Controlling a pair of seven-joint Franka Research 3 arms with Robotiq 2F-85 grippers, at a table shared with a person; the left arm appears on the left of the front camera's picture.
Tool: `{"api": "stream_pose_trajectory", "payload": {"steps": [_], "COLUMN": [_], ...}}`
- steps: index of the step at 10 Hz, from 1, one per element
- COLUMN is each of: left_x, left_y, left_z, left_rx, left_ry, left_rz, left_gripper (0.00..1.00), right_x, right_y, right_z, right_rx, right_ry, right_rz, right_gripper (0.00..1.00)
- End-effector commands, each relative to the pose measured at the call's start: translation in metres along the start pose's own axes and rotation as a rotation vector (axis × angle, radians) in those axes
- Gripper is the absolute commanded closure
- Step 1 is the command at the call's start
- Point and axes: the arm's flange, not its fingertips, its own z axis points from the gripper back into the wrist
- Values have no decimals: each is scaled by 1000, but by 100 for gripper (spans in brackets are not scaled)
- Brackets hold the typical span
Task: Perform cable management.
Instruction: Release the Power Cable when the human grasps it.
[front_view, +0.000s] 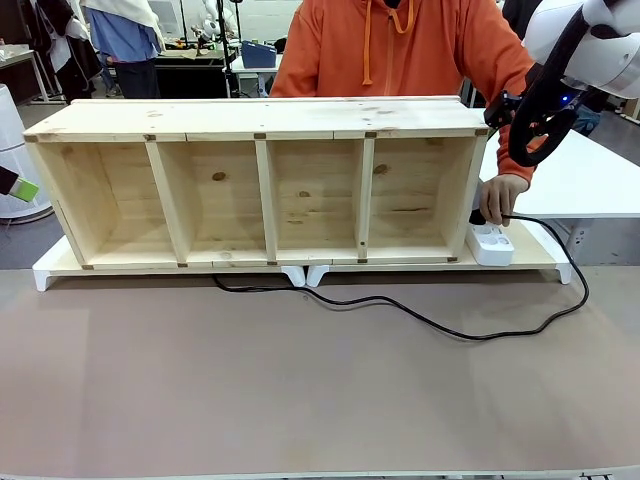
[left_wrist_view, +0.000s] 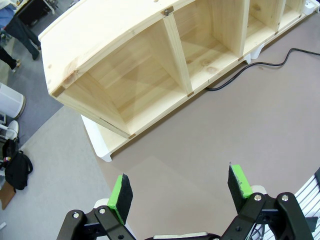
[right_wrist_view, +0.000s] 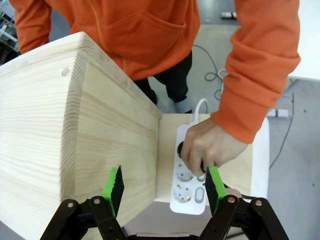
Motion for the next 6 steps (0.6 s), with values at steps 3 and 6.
{"api": "stream_pose_trajectory", "payload": {"steps": [3,6], "left_x": [0,0], "left_y": [1,1], "left_z": [0,0], "left_rx": [3,3], "left_ry": [-2,-2], "left_rz": [3,3], "left_gripper": [0,0], "right_x": [0,0], "right_y": [-1,-1], "right_z": [0,0], "right_rx": [2,2], "right_ry": [0,0], "right_rz": [-5,-5], "right_gripper": [16,16]}}
